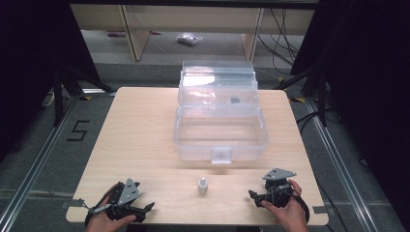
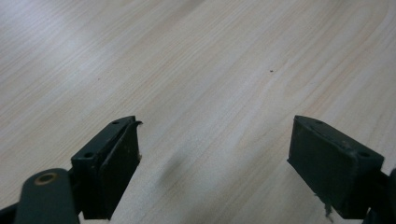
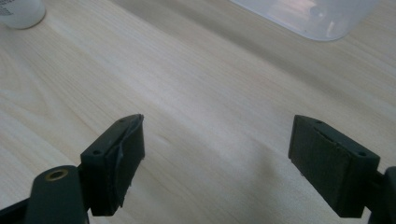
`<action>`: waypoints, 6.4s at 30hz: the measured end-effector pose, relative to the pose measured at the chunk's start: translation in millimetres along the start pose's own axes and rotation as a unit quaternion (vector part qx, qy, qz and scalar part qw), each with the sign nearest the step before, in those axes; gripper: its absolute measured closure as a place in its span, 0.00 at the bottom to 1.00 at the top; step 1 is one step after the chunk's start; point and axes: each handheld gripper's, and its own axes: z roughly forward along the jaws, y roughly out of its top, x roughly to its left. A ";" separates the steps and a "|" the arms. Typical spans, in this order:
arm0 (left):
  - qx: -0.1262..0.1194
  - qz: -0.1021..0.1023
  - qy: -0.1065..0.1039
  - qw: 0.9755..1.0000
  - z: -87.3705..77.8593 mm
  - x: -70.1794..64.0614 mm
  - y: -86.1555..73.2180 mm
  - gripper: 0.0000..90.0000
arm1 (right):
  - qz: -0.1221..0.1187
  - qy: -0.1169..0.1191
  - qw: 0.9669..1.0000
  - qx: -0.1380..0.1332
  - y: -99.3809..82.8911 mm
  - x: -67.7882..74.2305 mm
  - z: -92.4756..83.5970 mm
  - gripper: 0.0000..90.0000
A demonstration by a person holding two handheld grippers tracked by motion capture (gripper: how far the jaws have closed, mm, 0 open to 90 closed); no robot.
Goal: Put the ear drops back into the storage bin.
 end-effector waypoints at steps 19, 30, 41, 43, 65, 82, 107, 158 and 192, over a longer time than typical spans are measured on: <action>-0.005 -0.008 -0.003 1.000 0.8 -0.6 -0.7 0.18 | -0.054 0.033 0.998 0.030 20.4 15.5 0.6 0.30; -0.001 -0.010 -0.007 1.000 1.2 -0.4 -0.6 0.18 | -0.107 0.044 0.992 0.046 41.3 29.3 6.1 0.28; -0.001 -0.010 -0.005 1.000 2.1 -0.4 -1.3 0.18 | -0.135 0.077 0.985 0.071 60.9 49.0 10.8 0.28; -0.002 -0.009 -0.003 1.000 2.0 -0.6 -0.8 0.18 | -0.143 0.082 0.984 0.075 65.3 53.7 12.2 0.28; -0.003 -0.010 -0.001 1.000 1.4 -1.0 -1.2 0.17 | -0.240 0.107 0.959 0.105 102.9 96.1 35.4 0.37; -0.004 -0.008 -0.002 1.000 1.3 -0.8 -0.8 0.17 | -0.282 0.114 0.943 0.135 124.4 118.8 53.4 0.48; -0.009 -0.012 -0.004 1.000 -0.5 -0.9 -0.6 0.17 | -0.307 0.110 0.930 0.167 135.1 129.1 65.2 0.67; -0.007 -0.012 -0.003 1.000 0.7 -0.7 -0.9 0.17 | -0.264 0.126 0.946 0.140 154.7 67.3 -6.6 0.67; -0.007 -0.014 -0.004 1.000 0.8 -0.8 -1.2 0.17 | -0.192 0.067 0.970 0.135 186.1 -5.7 -47.5 0.67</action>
